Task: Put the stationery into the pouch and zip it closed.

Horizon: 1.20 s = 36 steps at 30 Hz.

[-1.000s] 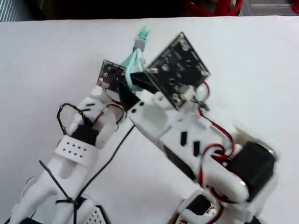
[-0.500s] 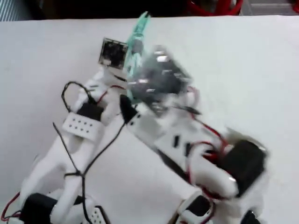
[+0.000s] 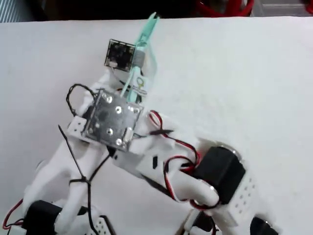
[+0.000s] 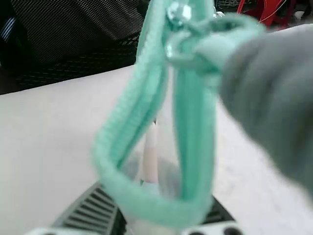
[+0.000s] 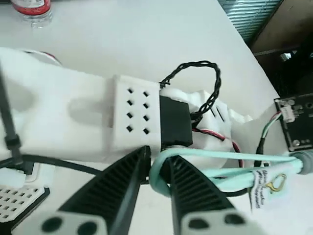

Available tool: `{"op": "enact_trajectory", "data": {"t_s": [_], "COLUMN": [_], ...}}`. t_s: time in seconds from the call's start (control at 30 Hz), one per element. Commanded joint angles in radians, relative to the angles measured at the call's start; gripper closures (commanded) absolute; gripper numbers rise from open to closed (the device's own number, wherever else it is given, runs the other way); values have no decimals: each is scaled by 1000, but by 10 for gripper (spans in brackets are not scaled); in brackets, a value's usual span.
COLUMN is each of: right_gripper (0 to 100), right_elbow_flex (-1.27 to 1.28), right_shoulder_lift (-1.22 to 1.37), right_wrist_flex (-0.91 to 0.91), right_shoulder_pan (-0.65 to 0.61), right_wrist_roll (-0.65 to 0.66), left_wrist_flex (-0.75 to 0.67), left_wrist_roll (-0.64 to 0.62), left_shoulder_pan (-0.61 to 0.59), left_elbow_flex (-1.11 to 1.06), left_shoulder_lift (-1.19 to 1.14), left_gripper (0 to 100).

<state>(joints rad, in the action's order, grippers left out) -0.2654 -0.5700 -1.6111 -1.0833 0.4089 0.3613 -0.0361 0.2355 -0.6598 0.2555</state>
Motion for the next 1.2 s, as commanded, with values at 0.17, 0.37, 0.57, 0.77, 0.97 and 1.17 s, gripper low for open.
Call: {"op": "enact_trajectory", "data": {"t_s": [0.17,0.37,0.57,0.77,0.97,1.17], "right_gripper": [981,981,981,981,981,910], "right_elbow_flex": [-233,-235,-239,-285,-457,-465], "right_shoulder_lift": [-128,-102,-42,-56,-153,-240], "right_wrist_flex": [-107,-104,-105,-107,-107,-107], "right_shoulder_pan": [-117,-173,-363,-358,-82,-64], "right_wrist_roll": [23,17,20,80,100,-29], "left_wrist_flex": [12,5,6,9,5,5], "left_wrist_roll": [-14,-14,-12,-18,-18,-18], "left_shoulder_pan": [-15,-15,-33,-70,-67,-68], "left_elbow_flex": [77,77,94,95,92,91], "left_shoulder_lift": [-107,-107,-114,-110,-113,-113], "left_gripper": [976,976,976,976,976,976]}}
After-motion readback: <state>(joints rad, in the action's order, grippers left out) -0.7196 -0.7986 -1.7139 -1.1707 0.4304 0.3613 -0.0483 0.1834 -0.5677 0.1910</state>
